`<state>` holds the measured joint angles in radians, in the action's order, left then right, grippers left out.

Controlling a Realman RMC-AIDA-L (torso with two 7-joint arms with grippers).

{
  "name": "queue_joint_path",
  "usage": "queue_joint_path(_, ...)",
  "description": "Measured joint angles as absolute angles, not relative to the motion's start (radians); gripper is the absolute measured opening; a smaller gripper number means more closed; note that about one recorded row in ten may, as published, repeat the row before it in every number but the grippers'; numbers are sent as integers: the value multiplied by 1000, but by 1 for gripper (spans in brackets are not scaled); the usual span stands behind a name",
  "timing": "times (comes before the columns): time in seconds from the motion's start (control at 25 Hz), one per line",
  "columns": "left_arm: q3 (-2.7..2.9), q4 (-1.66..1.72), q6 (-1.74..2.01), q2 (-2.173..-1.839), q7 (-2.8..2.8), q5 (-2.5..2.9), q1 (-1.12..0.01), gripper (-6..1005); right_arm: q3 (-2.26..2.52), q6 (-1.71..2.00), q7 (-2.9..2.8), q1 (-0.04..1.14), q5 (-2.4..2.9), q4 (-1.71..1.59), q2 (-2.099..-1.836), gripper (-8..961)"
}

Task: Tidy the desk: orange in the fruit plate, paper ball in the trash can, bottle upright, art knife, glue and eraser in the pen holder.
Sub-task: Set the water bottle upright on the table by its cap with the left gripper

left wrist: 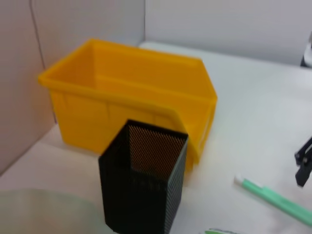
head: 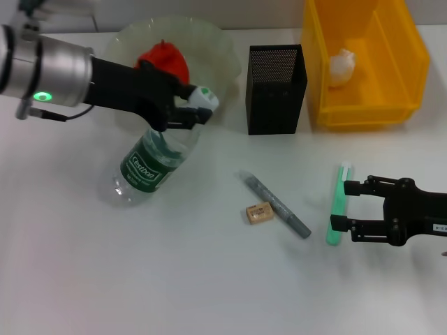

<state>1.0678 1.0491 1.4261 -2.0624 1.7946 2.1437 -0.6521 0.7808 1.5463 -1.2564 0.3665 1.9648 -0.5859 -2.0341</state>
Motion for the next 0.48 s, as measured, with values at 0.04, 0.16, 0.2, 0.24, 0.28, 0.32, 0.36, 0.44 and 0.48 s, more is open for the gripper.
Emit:
queue_joint_path(0.04,1045,1051,1444,-2062,1787,2138,-648,437,781,1546,-1256,366,1965,-586,-2034,802)
queue_joint_path(0.16,992,1052,1484,-2061,1770,2136,-638,437,781,1548,-1264,368,1965,-592,-2034,802)
queue_joint_path(0.2,958,1057,1513,-2061,1762,2136,-630,437,781,1550,-1271,368,1965,-599,-2034,802)
queue_joint_path(0.24,958,1057,1513,-2061,1762,2136,-630,437,781,1550,-1271,368,1965,-599,-2034,802)
queue_joint_path(0.28,942,1065,1527,-2060,1758,2136,-624,437,781,1551,-1274,368,1965,-602,-2034,802)
queue_joint_path(0.32,933,1073,1537,-2060,1757,2135,-619,437,781,1552,-1276,368,1965,-604,-2034,802)
queue_joint_path(0.36,933,1073,1537,-2060,1757,2135,-619,437,781,1553,-1278,368,1965,-606,-2034,802)
queue_joint_path(0.44,904,1108,1566,-2059,1754,2133,-599,437,781,1555,-1280,368,1965,-607,-2034,802)
queue_joint_path(0.48,897,1119,1572,-2059,1754,2132,-592,437,781,1555,-1281,369,1965,-607,-2034,802)
